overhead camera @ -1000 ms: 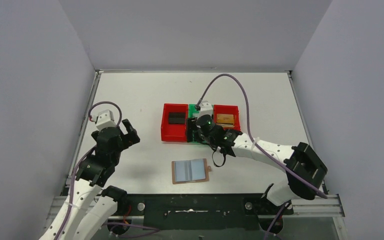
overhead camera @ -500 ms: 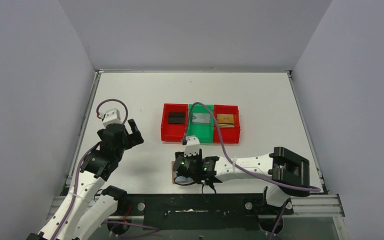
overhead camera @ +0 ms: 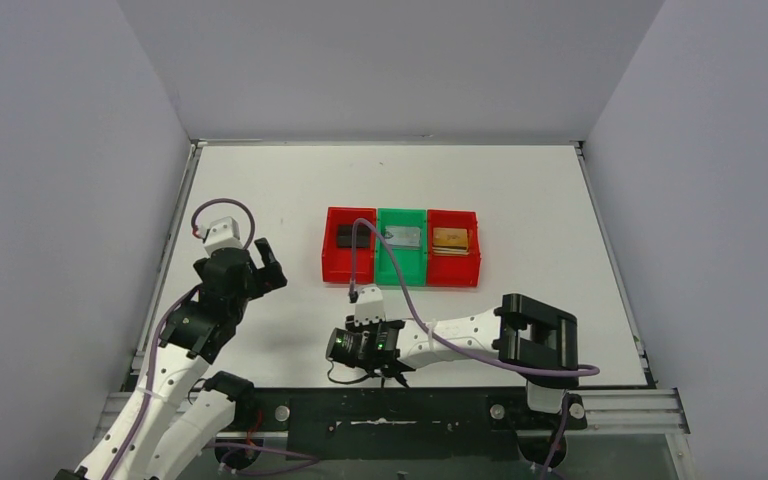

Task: Take the credit cards out of the card holder
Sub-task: Place the credit card in the storage box, then remove the credit card from the card holder.

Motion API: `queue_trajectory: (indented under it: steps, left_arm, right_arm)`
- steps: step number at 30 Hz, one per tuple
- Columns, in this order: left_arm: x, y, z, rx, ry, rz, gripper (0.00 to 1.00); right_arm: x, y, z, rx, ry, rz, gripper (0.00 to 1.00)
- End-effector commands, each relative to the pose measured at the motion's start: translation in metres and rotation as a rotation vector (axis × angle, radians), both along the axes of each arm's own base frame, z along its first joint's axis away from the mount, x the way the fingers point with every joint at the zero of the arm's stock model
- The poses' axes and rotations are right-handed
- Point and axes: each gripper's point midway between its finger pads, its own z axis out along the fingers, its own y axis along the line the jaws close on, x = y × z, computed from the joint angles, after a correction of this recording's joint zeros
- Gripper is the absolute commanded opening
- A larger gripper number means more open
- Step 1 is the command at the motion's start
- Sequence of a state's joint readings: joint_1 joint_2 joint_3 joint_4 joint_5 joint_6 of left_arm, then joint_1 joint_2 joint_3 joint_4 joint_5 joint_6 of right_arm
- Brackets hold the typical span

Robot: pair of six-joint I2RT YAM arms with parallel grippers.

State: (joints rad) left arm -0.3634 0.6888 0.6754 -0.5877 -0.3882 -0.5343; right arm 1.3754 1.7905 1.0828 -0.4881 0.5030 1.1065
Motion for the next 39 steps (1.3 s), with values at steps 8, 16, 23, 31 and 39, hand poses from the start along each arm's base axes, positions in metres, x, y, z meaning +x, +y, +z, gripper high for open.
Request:
queue_trajectory:
  steps: [8,16,23,31,39]
  left_arm:
    - [0.007,0.001,0.014,-0.007,-0.059,0.002,0.91]
    - [0.01,-0.013,0.014,-0.024,-0.045,-0.069,0.9]
    - [0.003,-0.071,0.028,-0.198,-0.077,-0.353,0.84]
    - [-0.035,-0.151,-0.001,-0.584,0.051,-0.627,0.77]
    - [-0.059,-0.206,-0.035,-0.594,0.171,-0.694,0.75]
  right_arm:
    - [0.009,-0.002,0.008,0.048,-0.038,-0.039,0.09]
    - [0.014,0.015,0.035,0.274,-0.047,0.001,0.07]
    - [0.021,0.017,0.069,0.619,-0.067,0.006,0.07]
    - [0.022,-0.004,0.051,0.692,-0.033,-0.051,0.06]
    - [0.02,-0.006,0.044,0.702,-0.004,-0.077,0.07]
